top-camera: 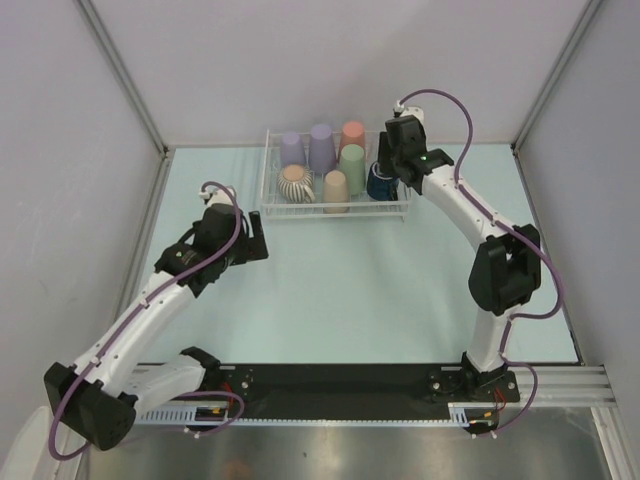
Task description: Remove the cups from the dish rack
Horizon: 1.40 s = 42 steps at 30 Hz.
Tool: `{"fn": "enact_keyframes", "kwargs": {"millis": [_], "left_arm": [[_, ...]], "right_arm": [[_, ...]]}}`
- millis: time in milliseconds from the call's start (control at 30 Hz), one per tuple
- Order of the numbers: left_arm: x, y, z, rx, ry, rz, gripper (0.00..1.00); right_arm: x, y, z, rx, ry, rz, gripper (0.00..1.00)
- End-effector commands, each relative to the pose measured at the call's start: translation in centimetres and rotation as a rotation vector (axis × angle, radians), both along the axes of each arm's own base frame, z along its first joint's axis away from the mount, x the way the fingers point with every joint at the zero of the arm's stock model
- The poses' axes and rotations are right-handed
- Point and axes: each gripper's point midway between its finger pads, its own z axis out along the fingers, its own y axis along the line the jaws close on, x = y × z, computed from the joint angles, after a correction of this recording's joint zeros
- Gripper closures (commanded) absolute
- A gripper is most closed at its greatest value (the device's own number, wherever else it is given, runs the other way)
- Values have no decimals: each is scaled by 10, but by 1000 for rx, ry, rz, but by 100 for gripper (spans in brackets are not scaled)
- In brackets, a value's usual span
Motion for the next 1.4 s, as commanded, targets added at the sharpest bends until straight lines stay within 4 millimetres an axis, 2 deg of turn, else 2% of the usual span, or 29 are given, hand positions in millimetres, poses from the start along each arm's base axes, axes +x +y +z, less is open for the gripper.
{"fn": "enact_keyframes", "kwargs": {"millis": [0, 133, 367, 467, 500, 567, 600, 800, 1000, 1167, 1367], "left_arm": [[4, -6, 2, -2, -11, -28, 0], [5, -6, -2, 2, -3, -29, 0], [4, -7, -8, 6, 12, -37, 0], [3, -8, -10, 6, 18, -43, 0], [2, -8, -11, 7, 19, -44, 0], [2, -9, -12, -2, 23, -46, 0], [1, -9, -14, -3, 28, -47, 0], [-2, -9, -17, -13, 35, -40, 0], [-4, -6, -20, -6, 40, -28, 0], [-4, -4, -22, -3, 42, -13, 0], [-2, -5, -23, -6, 39, -9, 0]], "right_arm": [[6, 9, 4, 44, -29, 14, 40], [1, 7, -13, 30, 1, 14, 41], [-5, 4, -58, 14, 66, 7, 43], [-2, 4, -59, 35, 35, -3, 44], [-6, 3, -68, 34, 44, -4, 44], [0, 5, -64, 55, -2, -3, 44], [-1, 5, -71, 55, 2, -4, 45], [10, 4, -85, 44, -19, -9, 45], [20, 5, -90, 43, -32, -7, 46], [23, 1, -103, 18, -10, -16, 49], [23, -4, -106, 4, -6, -26, 56]]}}
